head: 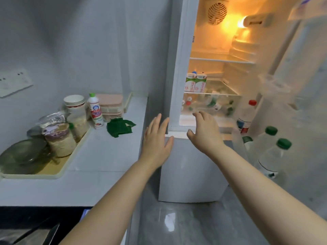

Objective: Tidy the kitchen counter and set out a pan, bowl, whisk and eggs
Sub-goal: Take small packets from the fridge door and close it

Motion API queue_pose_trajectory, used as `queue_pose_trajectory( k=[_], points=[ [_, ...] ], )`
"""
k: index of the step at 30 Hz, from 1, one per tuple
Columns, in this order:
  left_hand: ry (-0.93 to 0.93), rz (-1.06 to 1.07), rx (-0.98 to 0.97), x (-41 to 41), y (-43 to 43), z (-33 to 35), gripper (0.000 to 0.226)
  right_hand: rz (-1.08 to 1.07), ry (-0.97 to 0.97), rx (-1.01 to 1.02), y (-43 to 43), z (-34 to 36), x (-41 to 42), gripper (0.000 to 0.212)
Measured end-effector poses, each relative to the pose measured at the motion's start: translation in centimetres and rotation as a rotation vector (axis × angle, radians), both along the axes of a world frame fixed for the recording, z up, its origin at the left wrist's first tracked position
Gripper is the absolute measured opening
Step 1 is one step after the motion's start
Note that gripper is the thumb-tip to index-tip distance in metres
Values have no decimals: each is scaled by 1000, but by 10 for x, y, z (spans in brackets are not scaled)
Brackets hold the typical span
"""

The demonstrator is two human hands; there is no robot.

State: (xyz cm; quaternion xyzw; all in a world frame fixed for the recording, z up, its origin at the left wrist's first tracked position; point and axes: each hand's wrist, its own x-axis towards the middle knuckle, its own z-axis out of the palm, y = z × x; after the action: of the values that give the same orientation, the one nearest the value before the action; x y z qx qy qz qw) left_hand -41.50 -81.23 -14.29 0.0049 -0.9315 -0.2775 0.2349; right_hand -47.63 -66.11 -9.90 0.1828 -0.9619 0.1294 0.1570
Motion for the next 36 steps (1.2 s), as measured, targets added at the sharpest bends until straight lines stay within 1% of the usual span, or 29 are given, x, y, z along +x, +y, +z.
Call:
queue_pose_trajectory(
  k=[6, 11, 14, 16, 19, 22, 24, 25, 28, 29, 31, 32, 36],
  points=[
    [-19, -137, 75, -87, 35, -7, 58, -118, -38, 75, 38, 3, -62, 54],
    [5, -246, 99, -165, 75, -8, 56, -222, -39, 20, 77, 4, -115, 54],
    [15, -316, 62, -207, 94, -5, 56, -283, -37, -20, 95, 5, -135, 53],
    [56, -378, 53, -235, 110, -1, 56, -336, -26, -44, 108, 6, -149, 51],
    [108, -418, 175, -262, 125, 4, 51, -367, -2, -76, 115, 11, -157, 52],
    [119, -522, 277, -294, 145, 3, 44, -366, -26, -146, 114, 15, -165, 53],
    [130, -605, 321, -315, 156, 9, 42, -402, 21, -148, 114, 18, -169, 53],
    [136, -633, 340, -324, 161, 14, 41, -435, 78, -139, 115, 20, -172, 51],
    [145, -741, 397, -353, 183, 31, 40, -553, 198, -98, 119, 30, -179, 40],
    [157, -788, 395, -359, 189, 37, 39, -588, 213, -83, 118, 35, -181, 36],
    [201, -923, 377, -374, 205, 48, 35, -679, 257, -44, 118, 44, -188, 33],
    [244, -967, 353, -376, 208, 52, 34, -692, 294, -36, 118, 47, -186, 32],
    [348, -1127, 321, -397, 231, 62, 30, -869, 343, 60, 123, 56, -187, 34]
  ],
)
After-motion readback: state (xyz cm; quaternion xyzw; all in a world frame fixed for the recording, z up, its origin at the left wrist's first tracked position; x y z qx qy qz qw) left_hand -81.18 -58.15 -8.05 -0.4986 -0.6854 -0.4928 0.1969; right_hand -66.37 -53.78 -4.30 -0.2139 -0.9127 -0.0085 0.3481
